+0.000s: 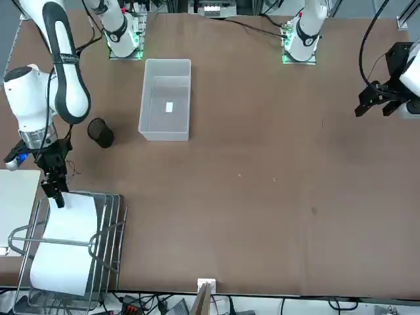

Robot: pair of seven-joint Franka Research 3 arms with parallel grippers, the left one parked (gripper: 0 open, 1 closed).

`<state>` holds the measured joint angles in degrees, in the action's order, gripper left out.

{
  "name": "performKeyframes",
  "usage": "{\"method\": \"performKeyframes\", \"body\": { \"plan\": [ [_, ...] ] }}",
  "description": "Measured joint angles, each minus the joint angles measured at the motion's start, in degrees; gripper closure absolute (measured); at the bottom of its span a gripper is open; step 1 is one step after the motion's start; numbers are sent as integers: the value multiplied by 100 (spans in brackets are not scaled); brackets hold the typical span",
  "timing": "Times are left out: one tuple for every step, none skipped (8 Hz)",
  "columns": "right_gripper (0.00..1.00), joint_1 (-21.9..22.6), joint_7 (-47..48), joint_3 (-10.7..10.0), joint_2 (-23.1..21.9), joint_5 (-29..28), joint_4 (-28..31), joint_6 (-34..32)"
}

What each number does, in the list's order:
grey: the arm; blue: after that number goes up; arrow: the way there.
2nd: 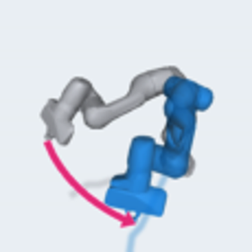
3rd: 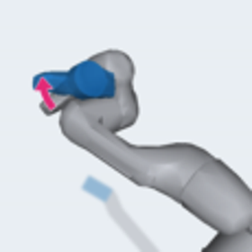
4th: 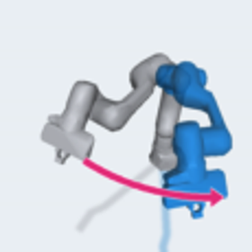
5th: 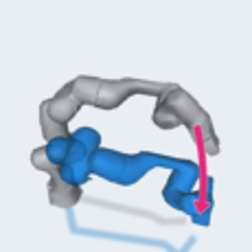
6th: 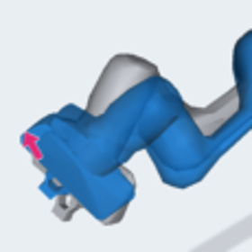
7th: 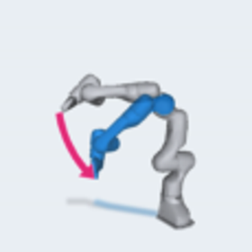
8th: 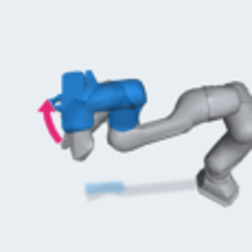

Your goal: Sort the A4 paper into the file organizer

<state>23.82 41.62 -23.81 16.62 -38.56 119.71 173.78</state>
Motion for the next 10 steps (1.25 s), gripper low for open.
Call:
{"method": "performKeyframes", "body": {
  "plan": [
    [11, 13, -3, -16, -41, 27, -35, -220],
    [0, 11, -19, -63, -130, 200, -81, -614],
    [0, 6, -19, -159, -266, 485, -159, -1077],
    [0, -3, -20, -301, -440, 801, -257, -1590],
    [0, -25, -24, -423, -613, 1091, -369, -2147],
    [0, -39, -30, -526, -753, 1365, -536, -2743],
    [0, -44, -51, -619, -843, 1739, -809, -3379],
    [0, -51, -112, -664, -896, 2238, -1164, -4015],
    [0, -49, -256, -667, -916, 2744, -1551, -4669],
    [0, -44, -625, -666, -917, 3048, -1944, -5337]
  ]
}}
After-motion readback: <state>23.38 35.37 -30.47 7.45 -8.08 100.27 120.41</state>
